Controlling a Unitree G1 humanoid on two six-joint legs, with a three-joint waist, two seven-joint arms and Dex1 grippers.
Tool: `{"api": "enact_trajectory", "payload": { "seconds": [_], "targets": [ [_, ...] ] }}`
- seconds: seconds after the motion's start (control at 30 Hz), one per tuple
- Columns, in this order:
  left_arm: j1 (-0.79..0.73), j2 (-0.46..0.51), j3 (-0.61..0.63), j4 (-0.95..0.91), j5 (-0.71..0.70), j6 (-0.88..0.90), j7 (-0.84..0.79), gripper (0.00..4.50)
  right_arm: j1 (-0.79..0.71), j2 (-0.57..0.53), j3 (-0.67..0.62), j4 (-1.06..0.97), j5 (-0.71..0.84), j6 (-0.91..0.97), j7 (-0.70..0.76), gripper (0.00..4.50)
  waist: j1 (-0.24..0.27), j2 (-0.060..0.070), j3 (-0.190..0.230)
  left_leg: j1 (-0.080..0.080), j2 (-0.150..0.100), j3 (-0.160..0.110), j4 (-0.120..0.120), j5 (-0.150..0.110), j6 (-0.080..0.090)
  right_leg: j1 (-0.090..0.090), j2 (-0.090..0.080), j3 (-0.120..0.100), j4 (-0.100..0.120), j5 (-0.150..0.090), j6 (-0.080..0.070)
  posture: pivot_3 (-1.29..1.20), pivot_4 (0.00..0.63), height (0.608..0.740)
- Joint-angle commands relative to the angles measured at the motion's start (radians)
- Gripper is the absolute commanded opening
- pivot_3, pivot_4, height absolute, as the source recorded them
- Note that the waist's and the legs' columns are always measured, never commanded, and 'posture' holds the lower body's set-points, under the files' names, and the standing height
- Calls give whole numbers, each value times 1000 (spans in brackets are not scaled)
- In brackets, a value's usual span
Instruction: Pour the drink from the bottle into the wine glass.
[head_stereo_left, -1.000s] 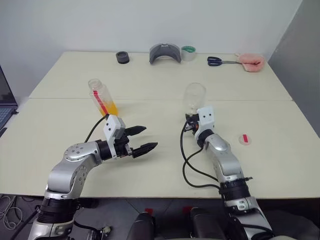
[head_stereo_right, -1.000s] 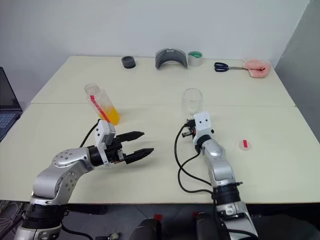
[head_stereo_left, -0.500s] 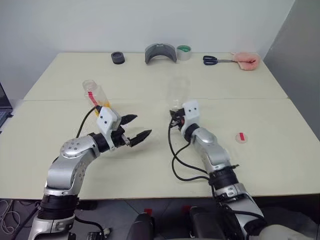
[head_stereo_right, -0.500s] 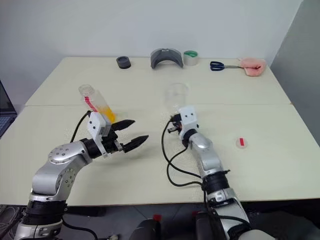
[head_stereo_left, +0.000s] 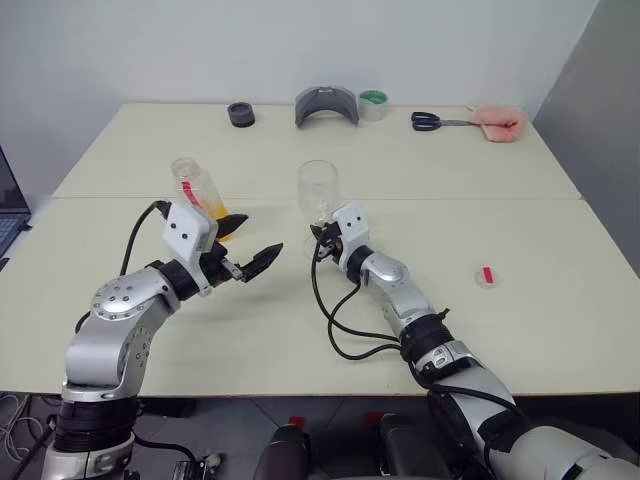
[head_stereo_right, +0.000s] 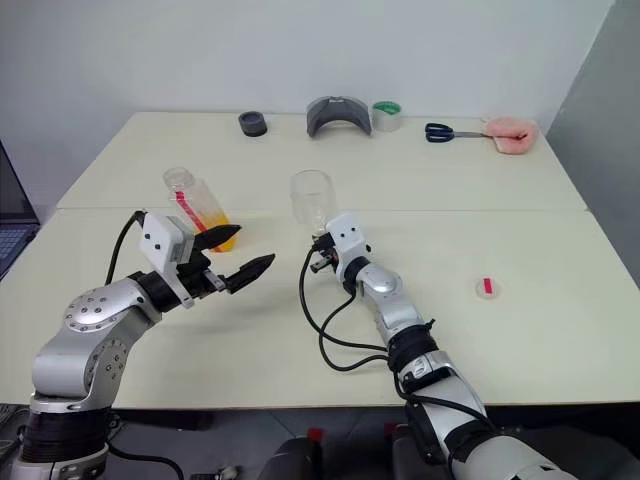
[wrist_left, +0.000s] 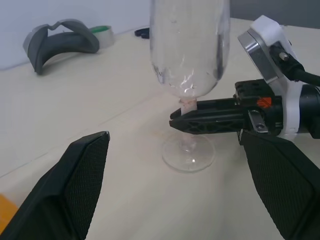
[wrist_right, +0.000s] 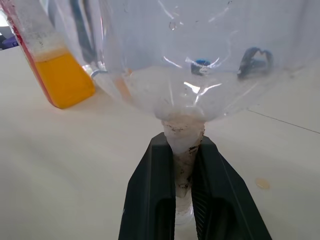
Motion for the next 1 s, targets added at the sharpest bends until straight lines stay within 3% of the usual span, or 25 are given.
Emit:
{"api": "enact_trajectory", "payload": {
  "seconds": [0.03, 0.2, 0.4, 0.63, 1.0],
  "targets": [
    [-18, 15, 33, -41, -29, 9, 3, 4500, -27, 2, -2, 20, -3, -22, 4, 140, 0, 0, 0, 0, 0, 0, 0, 0, 0, 0, 0, 0, 0, 0, 0, 0, 150, 740],
    [-23, 31, 36, -46, -44, 4, -19, 4500, -31, 4, -11, 34, 8, -30, 10, 140, 0, 0, 0, 0, 0, 0, 0, 0, 0, 0, 0, 0, 0, 0, 0, 0, 150, 740],
    [-49, 38, 34, -36, -48, -5, -21, 4500, -34, 8, -17, 32, 14, -29, 10, 1950, 0, 0, 0, 0, 0, 0, 0, 0, 0, 0, 0, 0, 0, 0, 0, 0, 150, 740],
    [-79, 26, 12, -76, -53, 28, 8, 4500, -36, 7, -25, 27, 21, -21, 14, 4456, 0, 0, 0, 0, 0, 0, 0, 0, 0, 0, 0, 0, 0, 0, 0, 0, 150, 740],
    [-92, 10, 14, -100, -59, 40, 25, 4500, 16, -24, -27, -64, 30, 24, 20, 4487, 0, 0, 0, 0, 0, 0, 0, 0, 0, 0, 0, 0, 0, 0, 0, 0, 150, 740]
  ]
}}
